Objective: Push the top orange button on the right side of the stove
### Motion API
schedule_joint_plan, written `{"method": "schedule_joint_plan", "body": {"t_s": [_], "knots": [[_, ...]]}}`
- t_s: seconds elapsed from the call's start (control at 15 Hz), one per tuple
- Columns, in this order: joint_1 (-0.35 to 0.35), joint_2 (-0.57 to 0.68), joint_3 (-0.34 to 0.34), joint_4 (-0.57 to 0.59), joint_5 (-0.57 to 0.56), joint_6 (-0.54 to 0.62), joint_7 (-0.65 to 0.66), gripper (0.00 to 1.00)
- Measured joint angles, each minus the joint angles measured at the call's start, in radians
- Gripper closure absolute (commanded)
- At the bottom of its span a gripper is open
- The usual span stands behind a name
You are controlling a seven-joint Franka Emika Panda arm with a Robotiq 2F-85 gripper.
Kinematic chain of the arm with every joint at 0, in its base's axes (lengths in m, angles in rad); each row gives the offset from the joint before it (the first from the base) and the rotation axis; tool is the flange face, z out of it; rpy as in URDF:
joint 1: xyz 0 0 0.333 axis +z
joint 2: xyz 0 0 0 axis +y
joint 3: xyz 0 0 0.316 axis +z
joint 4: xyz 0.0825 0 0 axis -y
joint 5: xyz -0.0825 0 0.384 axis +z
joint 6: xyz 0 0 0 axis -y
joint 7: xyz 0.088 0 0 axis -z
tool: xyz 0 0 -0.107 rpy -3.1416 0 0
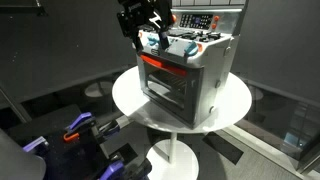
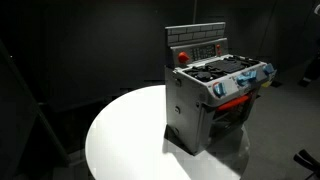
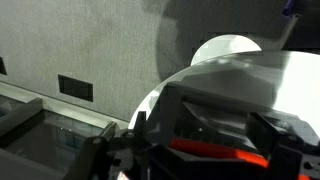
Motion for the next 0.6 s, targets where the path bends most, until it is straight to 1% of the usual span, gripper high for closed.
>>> {"method": "schedule_joint_plan", "body": {"t_s": [0.6], "knots": [[0.002, 0.001, 0.000, 0.011, 0.000, 0.000, 0.000, 0.00]]}}
